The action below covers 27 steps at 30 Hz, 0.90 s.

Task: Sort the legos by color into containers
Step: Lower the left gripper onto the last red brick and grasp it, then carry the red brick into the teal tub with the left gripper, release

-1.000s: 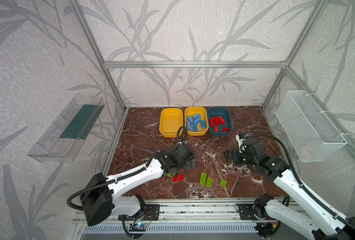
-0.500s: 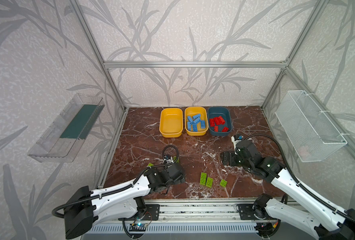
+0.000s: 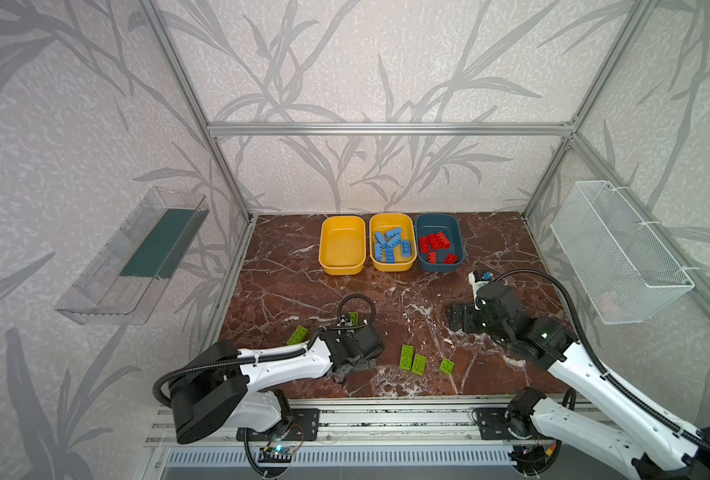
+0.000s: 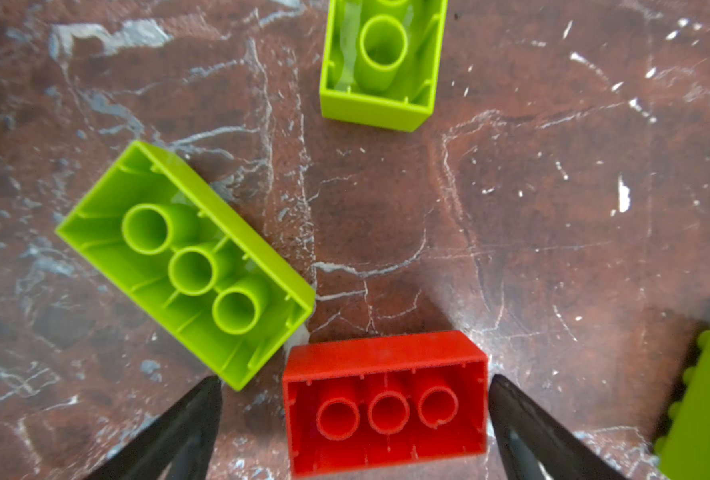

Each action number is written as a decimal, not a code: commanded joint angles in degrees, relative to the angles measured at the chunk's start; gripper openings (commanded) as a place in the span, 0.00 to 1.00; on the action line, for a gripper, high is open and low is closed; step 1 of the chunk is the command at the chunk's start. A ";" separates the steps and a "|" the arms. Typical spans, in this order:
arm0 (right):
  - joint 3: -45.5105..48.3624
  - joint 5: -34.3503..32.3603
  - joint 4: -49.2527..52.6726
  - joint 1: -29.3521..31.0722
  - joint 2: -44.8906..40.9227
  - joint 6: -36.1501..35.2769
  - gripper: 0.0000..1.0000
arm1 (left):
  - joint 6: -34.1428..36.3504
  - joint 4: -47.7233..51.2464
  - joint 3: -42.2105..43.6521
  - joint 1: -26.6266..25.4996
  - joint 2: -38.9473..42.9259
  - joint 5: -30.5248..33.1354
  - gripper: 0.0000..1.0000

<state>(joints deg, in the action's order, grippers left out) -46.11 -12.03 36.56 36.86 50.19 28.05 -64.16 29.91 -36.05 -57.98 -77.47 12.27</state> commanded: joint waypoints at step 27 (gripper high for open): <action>1.59 -4.38 3.69 0.29 -9.23 -1.16 0.99 | 21.45 8.92 -39.70 9.29 -20.12 -0.75 0.38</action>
<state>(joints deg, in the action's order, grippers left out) -45.54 -15.05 38.96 36.86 41.60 27.18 -49.58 37.19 -68.97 -51.31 -94.13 10.31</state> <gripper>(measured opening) 0.991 0.613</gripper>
